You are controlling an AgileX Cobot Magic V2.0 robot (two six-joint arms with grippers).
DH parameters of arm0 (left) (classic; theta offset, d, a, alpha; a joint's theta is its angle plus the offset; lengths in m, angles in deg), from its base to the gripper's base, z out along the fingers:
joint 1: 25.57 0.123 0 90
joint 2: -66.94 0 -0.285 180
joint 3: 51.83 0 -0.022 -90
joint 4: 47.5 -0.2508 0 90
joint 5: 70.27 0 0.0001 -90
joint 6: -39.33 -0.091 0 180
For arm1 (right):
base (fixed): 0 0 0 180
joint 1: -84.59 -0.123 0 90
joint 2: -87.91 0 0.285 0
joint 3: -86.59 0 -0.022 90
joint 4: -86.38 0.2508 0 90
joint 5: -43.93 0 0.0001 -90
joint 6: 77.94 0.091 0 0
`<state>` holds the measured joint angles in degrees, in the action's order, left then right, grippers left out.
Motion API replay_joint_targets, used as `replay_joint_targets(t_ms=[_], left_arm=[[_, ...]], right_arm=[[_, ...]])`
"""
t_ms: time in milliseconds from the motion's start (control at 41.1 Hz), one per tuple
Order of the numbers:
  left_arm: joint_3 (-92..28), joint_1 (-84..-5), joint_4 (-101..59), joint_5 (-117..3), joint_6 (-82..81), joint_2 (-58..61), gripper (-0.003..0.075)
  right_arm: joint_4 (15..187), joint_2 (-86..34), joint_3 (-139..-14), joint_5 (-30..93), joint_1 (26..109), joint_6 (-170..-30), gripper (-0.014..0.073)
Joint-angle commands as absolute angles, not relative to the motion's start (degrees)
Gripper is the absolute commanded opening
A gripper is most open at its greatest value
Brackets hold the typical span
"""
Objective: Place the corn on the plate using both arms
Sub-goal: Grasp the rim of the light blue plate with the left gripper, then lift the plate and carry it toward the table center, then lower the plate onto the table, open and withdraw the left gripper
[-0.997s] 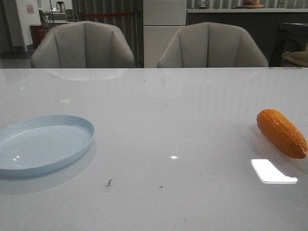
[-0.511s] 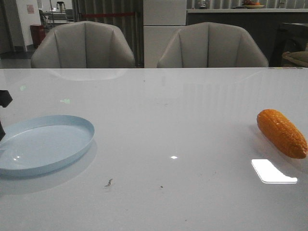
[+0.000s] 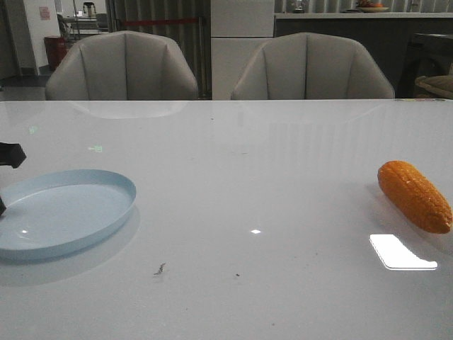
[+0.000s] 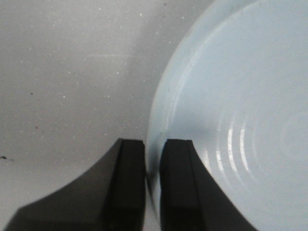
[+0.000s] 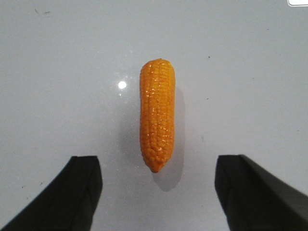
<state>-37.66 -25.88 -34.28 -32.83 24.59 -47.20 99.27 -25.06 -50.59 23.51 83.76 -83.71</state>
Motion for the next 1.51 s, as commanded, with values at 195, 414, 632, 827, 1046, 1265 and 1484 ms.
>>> replay_joint_targets(t_ms=[195, 414, 632, 827, 1046, 1265, 1484], left_arm=[[-39.5, -26.0, -30.8, -32.5, 24.7, -44.6, 0.0102], [-44.5, -26.0, -20.8, -29.2, 22.9, -44.4, 0.0102], [-53.0, -26.8, -8.4, -24.3, 22.4, -44.4, 0.0102], [-58.2, -33.8, -7.3, -22.8, 22.4, -44.4, 0.0101], [-58.3, -41.7, -7.4, -23.4, 22.7, -46.6, 0.0101], [-58.3, -45.9, -7.3, -23.9, 22.7, -51.6, 0.0104], [-58.3, -47.1, -8.2, -26.7, 21.5, -53.7, 0.0125]], right_arm=[[99.5, -25.7, -52.7, 26.7, 83.7, -83.9, 0.0596], [99.5, -25.7, -52.7, 25.8, 83.7, -83.9, 0.0596], [99.5, -25.7, -52.7, 24.4, 83.7, -83.9, 0.0596], [99.5, -25.7, -52.7, 24.4, 83.7, -83.9, 0.0596], [99.5, -25.7, -52.7, 24.4, 83.7, -83.9, 0.0596], [99.5, -25.7, -52.7, 24.2, 83.7, -83.9, 0.0596], [99.5, -25.7, -52.7, 24.2, 83.7, -83.9, 0.0596]])
